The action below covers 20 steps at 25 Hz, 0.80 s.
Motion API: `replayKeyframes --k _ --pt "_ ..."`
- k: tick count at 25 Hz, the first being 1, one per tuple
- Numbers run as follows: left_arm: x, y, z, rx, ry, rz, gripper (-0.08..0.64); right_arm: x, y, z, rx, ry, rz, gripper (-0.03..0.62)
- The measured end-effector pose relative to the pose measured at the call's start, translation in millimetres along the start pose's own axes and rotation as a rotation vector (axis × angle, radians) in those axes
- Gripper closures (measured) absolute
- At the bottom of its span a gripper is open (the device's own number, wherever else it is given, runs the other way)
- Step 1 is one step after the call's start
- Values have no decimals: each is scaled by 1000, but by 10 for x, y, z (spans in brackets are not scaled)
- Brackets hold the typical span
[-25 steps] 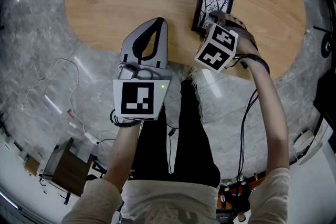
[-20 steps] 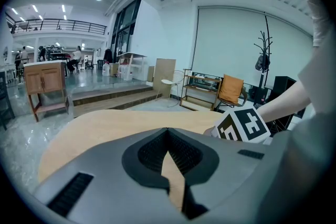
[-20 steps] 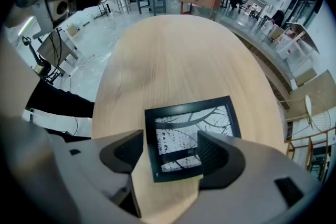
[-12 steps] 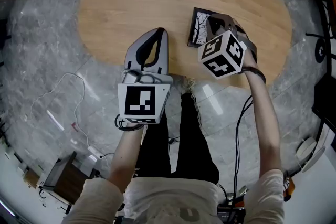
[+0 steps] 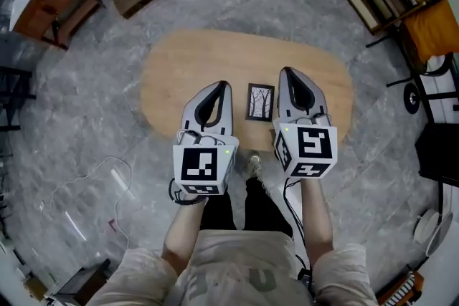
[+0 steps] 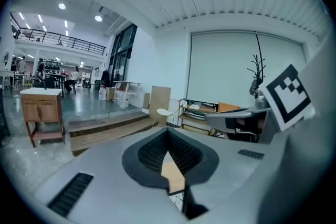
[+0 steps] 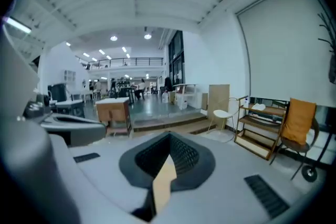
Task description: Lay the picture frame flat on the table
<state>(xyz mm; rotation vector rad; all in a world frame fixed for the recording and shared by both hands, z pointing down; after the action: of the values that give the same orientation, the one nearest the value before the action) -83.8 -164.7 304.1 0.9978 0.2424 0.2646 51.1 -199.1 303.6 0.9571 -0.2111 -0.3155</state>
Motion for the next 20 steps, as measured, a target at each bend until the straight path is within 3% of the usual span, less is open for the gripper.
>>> replayKeyframes --k 2,9,20 --pt "147 -227 -213 22 14 4 549 -39 -162 -419 54 25 46 586" --pt "635 -695 -913 96 29 75 551 -116 -389 -1532 173 115 63 586" --pt "863 -445 -1129 79 10 100 551 -277 58 -1834 108 59 59 586"
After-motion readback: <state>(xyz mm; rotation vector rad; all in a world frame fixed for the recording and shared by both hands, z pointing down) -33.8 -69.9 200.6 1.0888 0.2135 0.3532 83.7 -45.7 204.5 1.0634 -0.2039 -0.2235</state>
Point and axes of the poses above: the fingertips, and each gripper's own axes: z forward along the fingers, x to its right, y out of its underside, the point moved 3 cm from there along -z, backward along the fingers, and after that the axes turned 15 degrees about -x, right-handed, at the moved point
